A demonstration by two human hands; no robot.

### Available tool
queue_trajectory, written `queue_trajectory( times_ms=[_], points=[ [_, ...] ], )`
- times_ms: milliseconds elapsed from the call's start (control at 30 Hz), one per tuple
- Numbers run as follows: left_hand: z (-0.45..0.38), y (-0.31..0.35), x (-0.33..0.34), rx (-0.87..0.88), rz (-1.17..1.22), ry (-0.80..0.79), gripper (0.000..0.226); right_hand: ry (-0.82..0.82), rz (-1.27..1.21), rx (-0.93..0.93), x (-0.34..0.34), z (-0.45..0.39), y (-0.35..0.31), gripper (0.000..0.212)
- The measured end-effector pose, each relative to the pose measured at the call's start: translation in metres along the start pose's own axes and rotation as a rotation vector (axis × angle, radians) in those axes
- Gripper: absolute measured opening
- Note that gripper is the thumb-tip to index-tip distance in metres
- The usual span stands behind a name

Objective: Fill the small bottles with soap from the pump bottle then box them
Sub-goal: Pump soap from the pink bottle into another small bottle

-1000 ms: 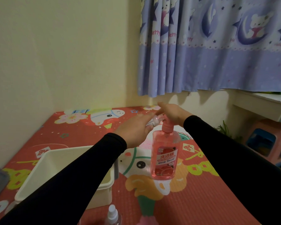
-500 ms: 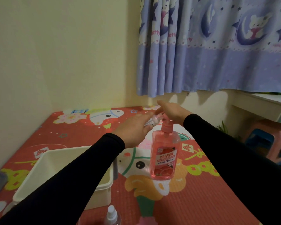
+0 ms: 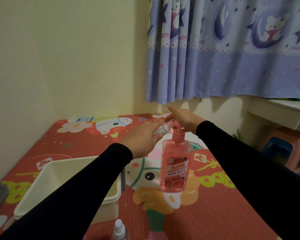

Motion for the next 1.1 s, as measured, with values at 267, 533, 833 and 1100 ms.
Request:
queue_trajectory(
  times_ms=[267,533,833,1100],
  points=[
    [0.003,-0.006,0.01,0.004,0.029,-0.012,0.045,0.005,-0.014,0.008,0.007,0.0,0.007,0.054],
    [0.003,-0.003,0.0,-0.009,-0.011,-0.006,0.051,-0.001,-0.014,-0.004,0.001,-0.003,0.002,0.06],
    [0.005,-0.006,0.009,-0.018,0.023,-0.028,0.053,0.017,0.021,-0.009,0.003,-0.004,0.007,0.056],
    [0.005,-0.002,0.004,0.002,0.03,0.0,0.049,0.018,-0.037,0.004,0.001,-0.007,0.008,0.059]
  ],
)
Point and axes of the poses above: each hand's wrist, its own z-axis away from the middle knuckle, its own x-axis out of the palm, y = z × x, the point moved 10 cm from there along -z, towards the middle knuckle, and after that the axes turned 4 degrees about -y, right-handed, at the moved point
